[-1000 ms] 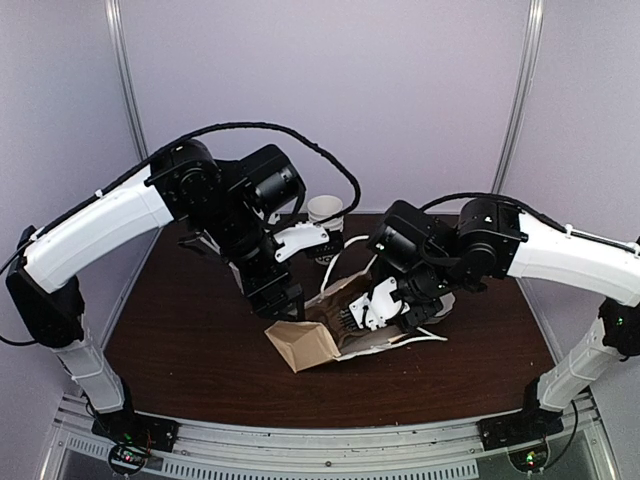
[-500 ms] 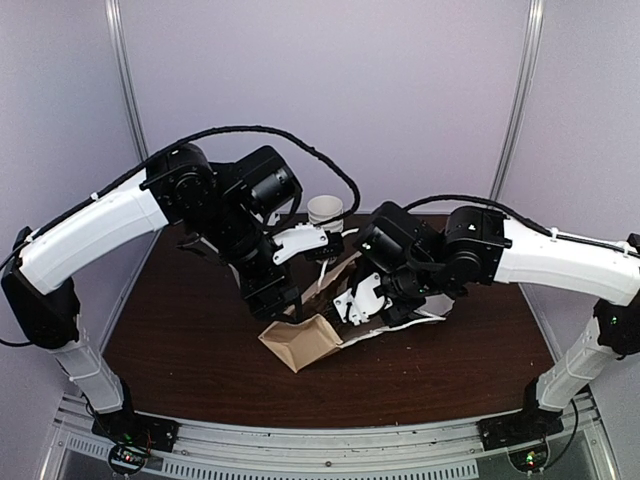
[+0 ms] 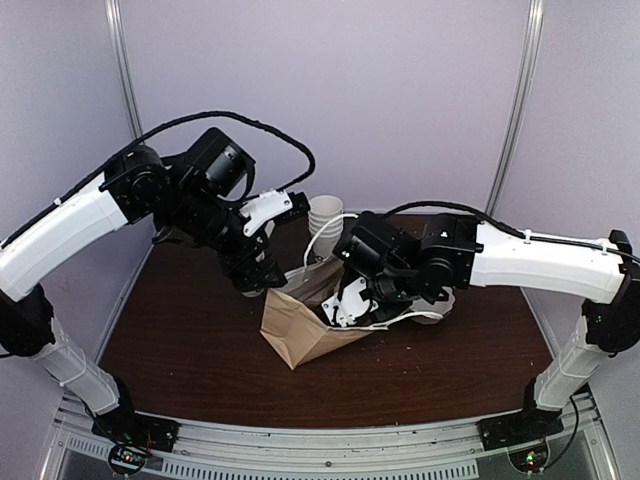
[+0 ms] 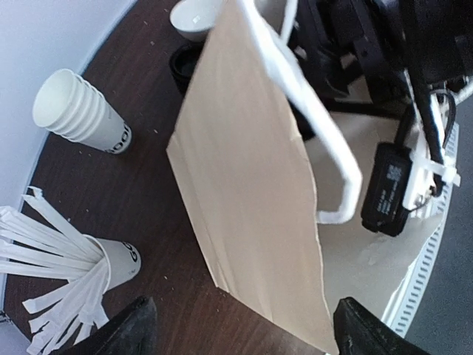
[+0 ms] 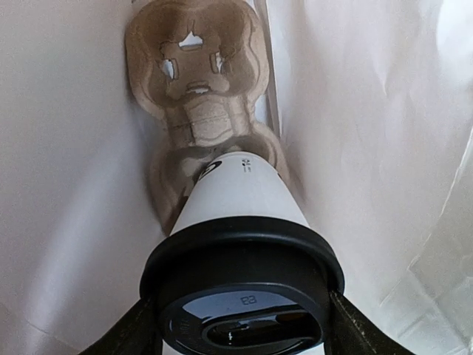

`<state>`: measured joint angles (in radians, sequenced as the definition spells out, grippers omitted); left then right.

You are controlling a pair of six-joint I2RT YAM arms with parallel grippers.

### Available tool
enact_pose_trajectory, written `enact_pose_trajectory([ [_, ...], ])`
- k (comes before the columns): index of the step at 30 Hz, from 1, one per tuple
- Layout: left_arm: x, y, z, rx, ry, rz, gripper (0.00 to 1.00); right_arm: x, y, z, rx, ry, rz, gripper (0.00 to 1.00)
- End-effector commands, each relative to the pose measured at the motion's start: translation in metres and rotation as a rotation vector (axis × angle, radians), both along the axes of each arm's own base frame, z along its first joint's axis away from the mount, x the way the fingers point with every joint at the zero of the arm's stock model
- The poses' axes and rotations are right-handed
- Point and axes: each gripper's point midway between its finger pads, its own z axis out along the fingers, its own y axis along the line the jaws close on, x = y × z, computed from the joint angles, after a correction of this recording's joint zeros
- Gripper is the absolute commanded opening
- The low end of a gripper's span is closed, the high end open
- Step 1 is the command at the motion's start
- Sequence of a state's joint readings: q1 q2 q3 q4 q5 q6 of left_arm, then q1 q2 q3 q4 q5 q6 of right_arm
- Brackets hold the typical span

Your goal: Pack the takeout coffee

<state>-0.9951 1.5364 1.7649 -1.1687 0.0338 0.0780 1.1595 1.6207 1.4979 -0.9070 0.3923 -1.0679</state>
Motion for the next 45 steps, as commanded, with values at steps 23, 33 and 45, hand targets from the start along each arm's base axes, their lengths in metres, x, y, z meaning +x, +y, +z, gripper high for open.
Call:
enact_pose_trajectory([
  [23, 0.012, -0.026, 0.098, -0.647, 0.033, -0.156, 0.88, 0.004, 0.003, -0.007, -0.03, 0.188, -0.14, 0.52],
  [33, 0.141, 0.005, 0.024, -0.324, -0.136, 0.269, 0.89, 0.01, 0.014, 0.001, 0.015, 0.207, -0.114, 0.52],
  [45, 0.185, -0.056, -0.082, -0.183, 0.025, 0.145, 0.85, 0.008, 0.02, -0.005, 0.053, 0.213, -0.093, 0.52],
])
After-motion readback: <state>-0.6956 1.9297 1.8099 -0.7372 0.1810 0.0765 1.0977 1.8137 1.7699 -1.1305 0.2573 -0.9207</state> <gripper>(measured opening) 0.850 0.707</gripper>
